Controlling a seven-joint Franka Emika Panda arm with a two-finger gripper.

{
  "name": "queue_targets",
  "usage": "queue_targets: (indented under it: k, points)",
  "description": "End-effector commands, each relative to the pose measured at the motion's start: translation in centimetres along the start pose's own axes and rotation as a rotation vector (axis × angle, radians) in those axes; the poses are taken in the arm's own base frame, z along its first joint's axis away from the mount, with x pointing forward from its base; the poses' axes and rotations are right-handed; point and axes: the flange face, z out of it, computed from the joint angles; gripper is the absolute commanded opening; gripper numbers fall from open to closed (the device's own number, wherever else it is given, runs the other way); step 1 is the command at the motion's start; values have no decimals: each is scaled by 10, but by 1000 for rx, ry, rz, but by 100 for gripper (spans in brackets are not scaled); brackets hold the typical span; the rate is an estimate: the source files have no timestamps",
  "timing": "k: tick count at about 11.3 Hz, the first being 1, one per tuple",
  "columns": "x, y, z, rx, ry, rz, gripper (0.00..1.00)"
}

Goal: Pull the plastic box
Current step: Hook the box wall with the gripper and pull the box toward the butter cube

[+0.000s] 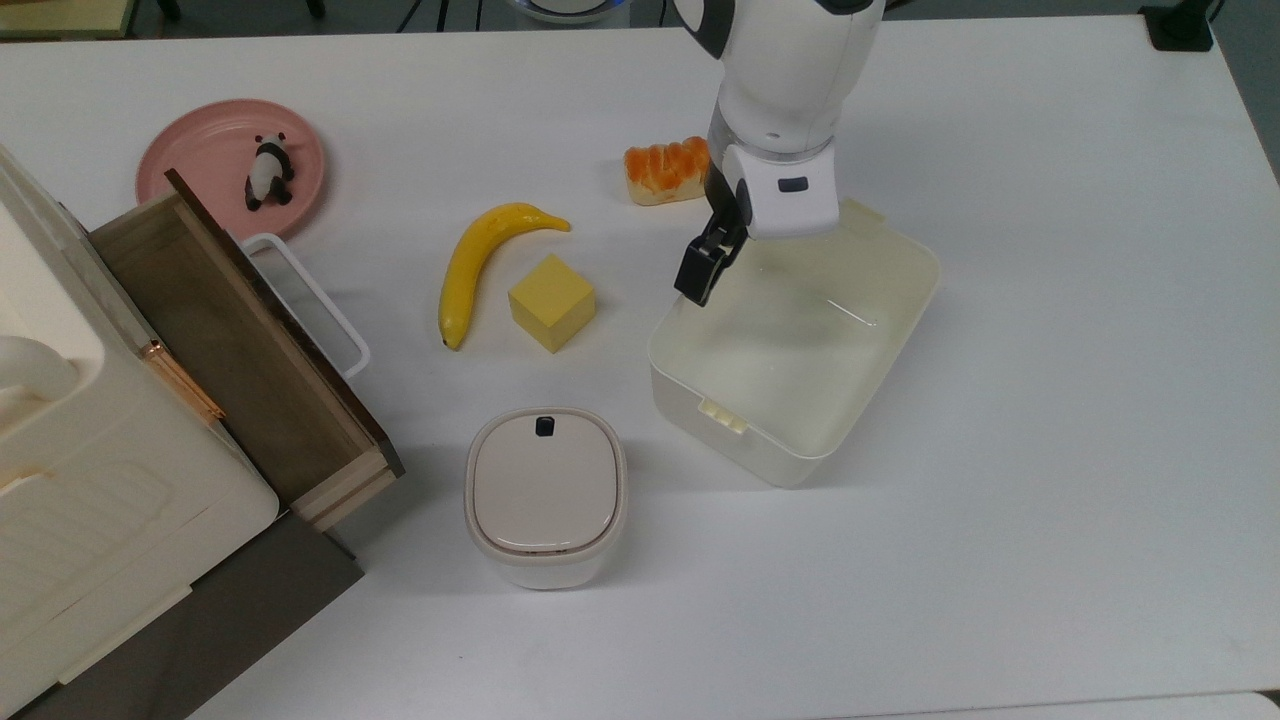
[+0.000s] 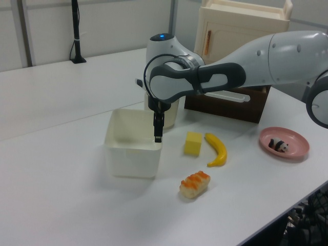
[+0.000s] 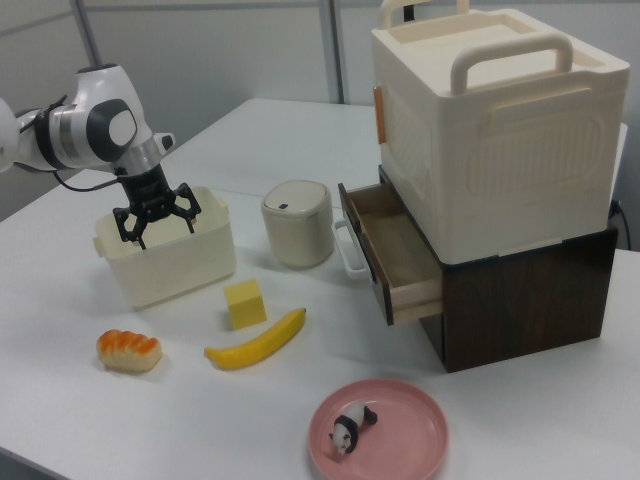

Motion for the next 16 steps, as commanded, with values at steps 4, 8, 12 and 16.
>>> queue_targets:
  k: [4,8,12,16]
  points:
    - [-32,2,10,0,-64,-6,100]
    - [-41,9,5,4,-75,-32,100]
    - [-25,10,-23,-24,-18,15,100]
    - [-27,17,-74,-39,68,263,100]
